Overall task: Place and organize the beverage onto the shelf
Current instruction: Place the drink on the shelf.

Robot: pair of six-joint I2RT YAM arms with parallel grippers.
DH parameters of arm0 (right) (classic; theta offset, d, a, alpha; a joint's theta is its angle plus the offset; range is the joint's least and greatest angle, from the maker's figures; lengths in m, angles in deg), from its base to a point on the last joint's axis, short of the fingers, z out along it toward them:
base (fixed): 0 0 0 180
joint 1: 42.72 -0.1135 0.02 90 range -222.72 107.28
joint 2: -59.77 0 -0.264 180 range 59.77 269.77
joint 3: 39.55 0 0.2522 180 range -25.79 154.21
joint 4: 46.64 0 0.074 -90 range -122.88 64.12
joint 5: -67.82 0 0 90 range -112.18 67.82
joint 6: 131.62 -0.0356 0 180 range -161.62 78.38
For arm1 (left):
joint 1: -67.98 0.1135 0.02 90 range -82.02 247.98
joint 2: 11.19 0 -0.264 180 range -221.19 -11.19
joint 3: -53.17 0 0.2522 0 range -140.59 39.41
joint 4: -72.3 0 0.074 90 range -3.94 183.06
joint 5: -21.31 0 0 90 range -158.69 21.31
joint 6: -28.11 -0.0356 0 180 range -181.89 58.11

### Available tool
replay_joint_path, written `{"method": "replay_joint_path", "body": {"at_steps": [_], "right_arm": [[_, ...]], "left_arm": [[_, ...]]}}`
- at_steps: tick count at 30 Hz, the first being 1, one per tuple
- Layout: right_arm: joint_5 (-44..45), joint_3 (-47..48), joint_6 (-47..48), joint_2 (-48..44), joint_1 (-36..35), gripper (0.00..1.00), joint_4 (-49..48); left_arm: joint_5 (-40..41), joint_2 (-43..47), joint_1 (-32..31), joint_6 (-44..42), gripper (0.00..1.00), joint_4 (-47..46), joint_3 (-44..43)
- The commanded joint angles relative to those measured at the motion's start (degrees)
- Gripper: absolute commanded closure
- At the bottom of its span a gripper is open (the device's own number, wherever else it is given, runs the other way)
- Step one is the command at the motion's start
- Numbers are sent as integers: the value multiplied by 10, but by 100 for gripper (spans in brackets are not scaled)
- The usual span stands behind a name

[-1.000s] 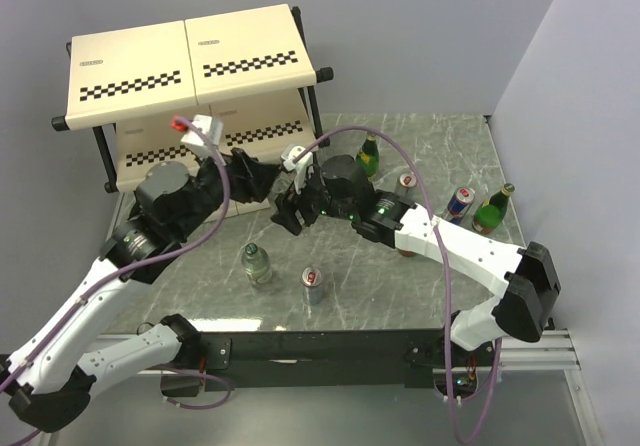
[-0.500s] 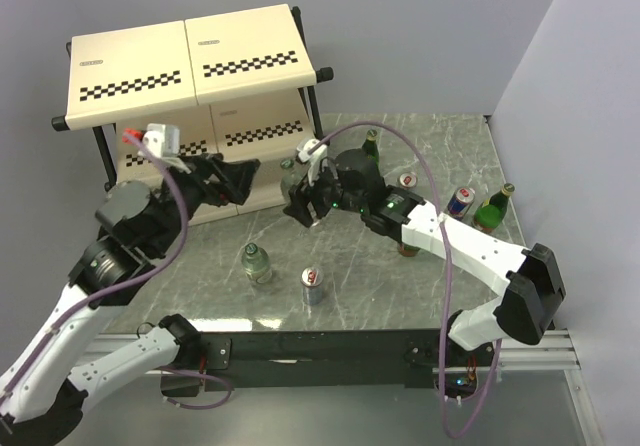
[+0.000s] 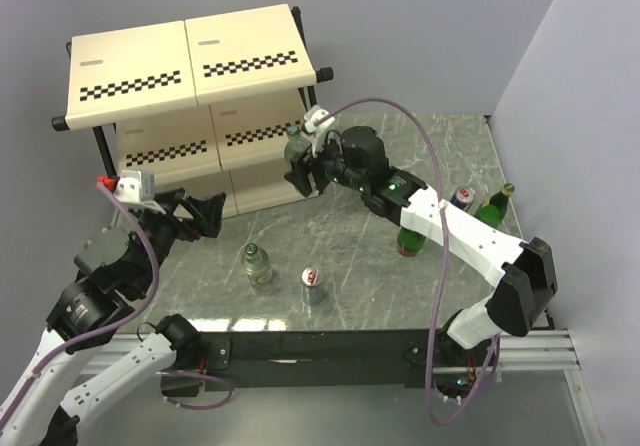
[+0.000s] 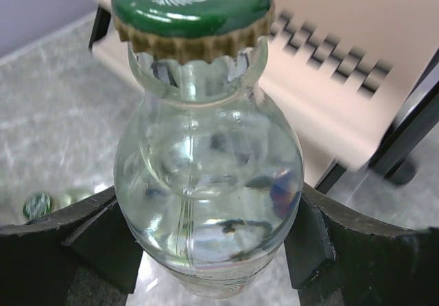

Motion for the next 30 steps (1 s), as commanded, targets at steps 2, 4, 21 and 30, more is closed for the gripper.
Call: {"method": "replay_joint_path", "body": {"at_steps": [2, 4, 21, 30], "right_arm": [[18, 83, -5, 10, 10, 100, -125], [19, 97, -7, 26, 11, 100, -131], [50, 188, -18, 123, 24, 100, -205], [78, 206, -23, 127, 25, 100, -215]], "left_arm": [[34, 41, -2, -23, 1, 11, 31], [38, 51, -2, -27, 0, 11, 50], [89, 128, -2, -17, 1, 37, 125], [83, 141, -1, -16, 1, 33, 138]]}}
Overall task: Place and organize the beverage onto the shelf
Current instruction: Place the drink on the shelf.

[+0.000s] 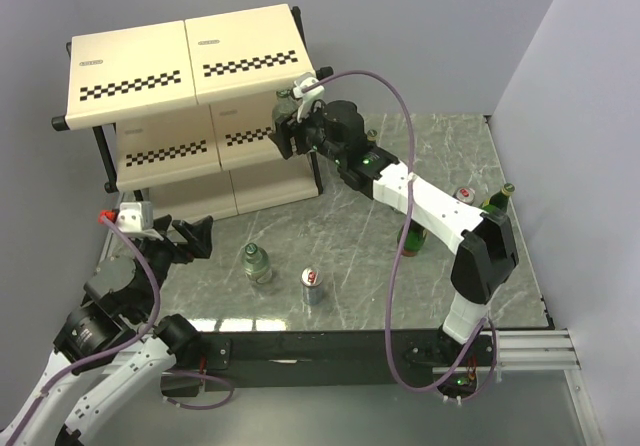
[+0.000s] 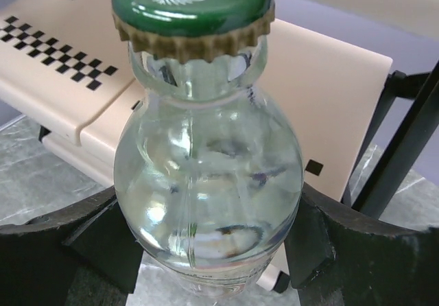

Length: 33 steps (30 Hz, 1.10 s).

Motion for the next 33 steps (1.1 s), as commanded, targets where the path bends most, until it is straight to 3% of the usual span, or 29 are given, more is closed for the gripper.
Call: {"method": "replay_joint_path", "body": {"at_steps": [1, 33], "right_arm": [[23, 54, -5, -23, 3, 100, -131], [103, 68, -10, 59, 6, 100, -236]], "left_arm": [[7, 11, -2, -4, 1, -12, 10], [-6, 26, -2, 31, 1, -11, 15]]}}
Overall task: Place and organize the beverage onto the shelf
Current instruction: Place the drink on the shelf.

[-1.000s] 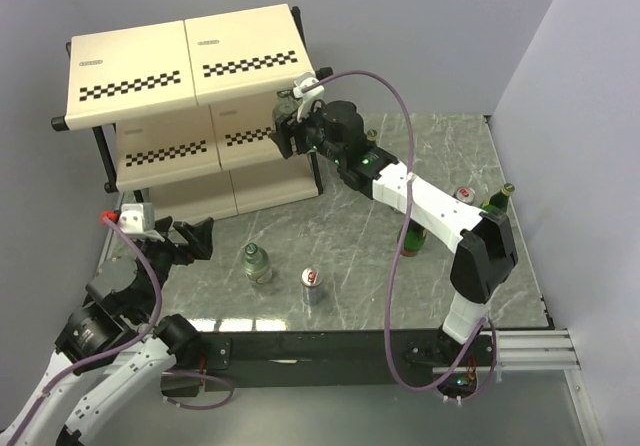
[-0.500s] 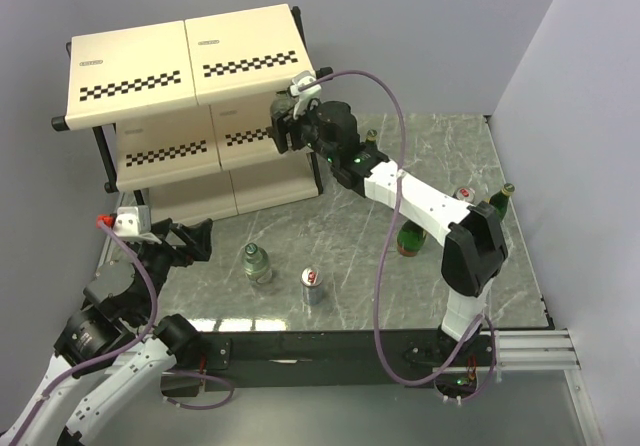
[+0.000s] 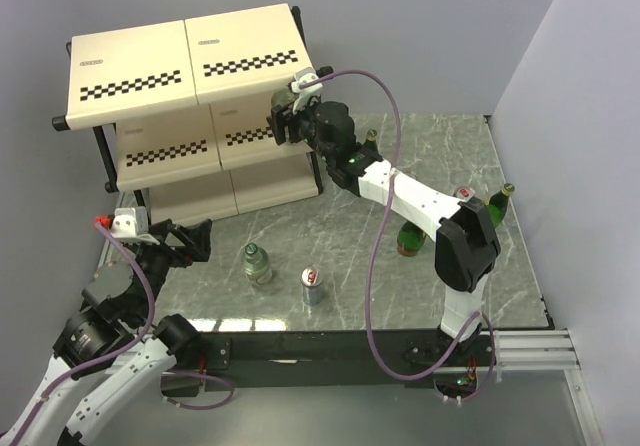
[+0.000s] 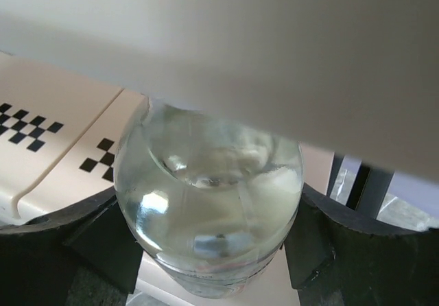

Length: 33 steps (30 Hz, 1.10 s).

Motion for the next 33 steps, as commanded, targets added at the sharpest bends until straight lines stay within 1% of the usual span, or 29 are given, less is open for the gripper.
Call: {"method": "replay_joint_path", "body": {"at_steps": [1, 15, 22, 26, 33], "right_arm": [[22, 50, -9, -5, 5, 100, -120], [39, 49, -7, 15, 4, 100, -134], [43, 29, -5, 11, 4, 100, -144], [49, 17, -1, 7, 4, 96, -154], [52, 0, 3, 2, 3, 96, -169]], "left_arm": [[-5, -4, -2, 1, 0, -16, -2], [-1, -11, -2, -6, 1, -19, 1], [-1, -8, -2, -6, 0, -23, 5], [-2, -9, -2, -5, 1, -24, 6], [-3, -11, -2, -5, 0, -29, 6]]}}
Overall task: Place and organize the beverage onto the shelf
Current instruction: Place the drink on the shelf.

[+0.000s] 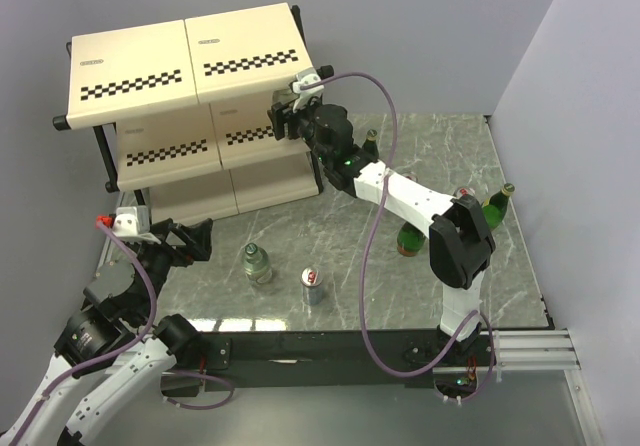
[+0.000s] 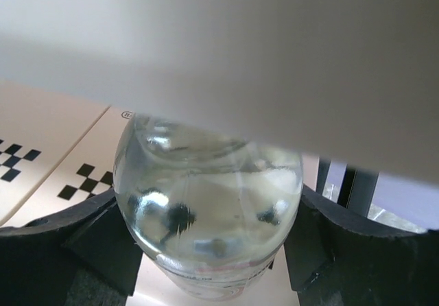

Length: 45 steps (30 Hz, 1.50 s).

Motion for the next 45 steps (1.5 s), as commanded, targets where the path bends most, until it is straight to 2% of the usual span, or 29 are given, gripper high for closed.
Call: {"method": "replay_joint_path", "body": {"at_steps": [1, 10, 19, 33, 37, 40, 45], "right_arm": [[17, 1, -3, -22, 1, 96, -106], [20, -25, 6, -34, 0, 96, -130], [26, -31, 0, -34, -2, 85, -131], [30, -51, 4, -37, -2, 61, -136], [28, -50, 5, -38, -2, 50, -136], [27, -50, 4, -39, -2, 39, -134], [27, -50, 6, -40, -2, 32, -134]], "left_arm": [[-3, -8, -2, -4, 1, -25, 5], [-5, -12, -2, -6, 0, -34, 10], [-4, -10, -2, -5, 1, -32, 13], [-4, -3, -2, -1, 1, -29, 18], [-4, -1, -2, 0, 1, -29, 17], [-4, -1, -2, 2, 0, -29, 18], [-4, 2, -2, 3, 1, -26, 16]]}}
